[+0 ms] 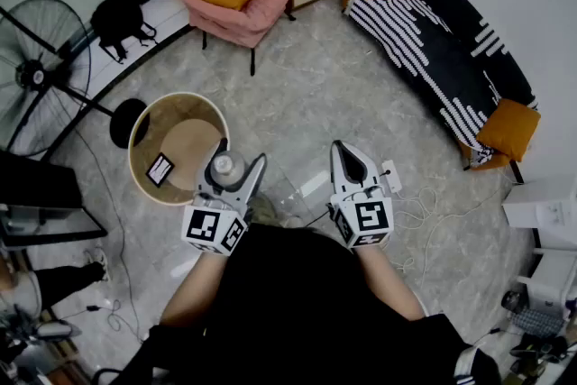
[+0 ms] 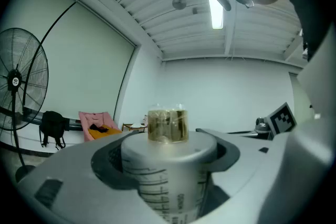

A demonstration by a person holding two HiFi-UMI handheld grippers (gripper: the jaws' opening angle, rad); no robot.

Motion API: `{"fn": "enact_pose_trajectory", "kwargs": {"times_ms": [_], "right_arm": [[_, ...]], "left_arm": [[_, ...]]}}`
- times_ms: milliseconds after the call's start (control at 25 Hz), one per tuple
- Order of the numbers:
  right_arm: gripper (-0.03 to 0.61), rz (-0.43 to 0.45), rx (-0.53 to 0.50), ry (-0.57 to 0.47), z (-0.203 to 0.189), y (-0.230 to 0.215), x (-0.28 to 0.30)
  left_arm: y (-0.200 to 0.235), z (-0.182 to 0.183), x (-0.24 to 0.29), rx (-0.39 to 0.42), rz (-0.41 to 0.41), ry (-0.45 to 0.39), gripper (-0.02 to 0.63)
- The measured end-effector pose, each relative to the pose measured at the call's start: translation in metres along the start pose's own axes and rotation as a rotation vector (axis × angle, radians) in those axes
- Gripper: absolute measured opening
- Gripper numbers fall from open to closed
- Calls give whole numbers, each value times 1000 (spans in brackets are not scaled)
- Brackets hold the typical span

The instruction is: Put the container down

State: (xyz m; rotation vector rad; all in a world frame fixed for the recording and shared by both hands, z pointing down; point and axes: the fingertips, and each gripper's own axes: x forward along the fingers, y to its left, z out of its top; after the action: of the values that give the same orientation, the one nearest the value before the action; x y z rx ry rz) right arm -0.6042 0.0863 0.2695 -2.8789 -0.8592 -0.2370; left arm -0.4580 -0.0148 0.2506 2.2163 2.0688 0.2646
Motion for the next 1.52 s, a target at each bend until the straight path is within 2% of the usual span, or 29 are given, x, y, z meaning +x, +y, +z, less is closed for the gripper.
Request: {"fn": "enact_pose_trajectory", "kwargs": {"times_ms": [360,680,800,1000,1160,1520], "right_arm": [[21,-75,31,-1,-8,-43,29],[21,-171,26,42,-8,-107,82],[21,-193,24,55,-3,-129,115],[21,-218,88,98,-3,-173,174],[21,-238,79,136,7,-200,220],[21,-258,19,144,56,-221,353]], "left_arm": [[21,-7,58,-3,-14,9,350],[57,2,160,-8,-67,3,350],[75,9,202,-6,-86,4,350],[100,12,276,-23,-126,40,350],[125,18,333,-40,-145,72,350],[229,52,431,-85,-147,37,350]]}}
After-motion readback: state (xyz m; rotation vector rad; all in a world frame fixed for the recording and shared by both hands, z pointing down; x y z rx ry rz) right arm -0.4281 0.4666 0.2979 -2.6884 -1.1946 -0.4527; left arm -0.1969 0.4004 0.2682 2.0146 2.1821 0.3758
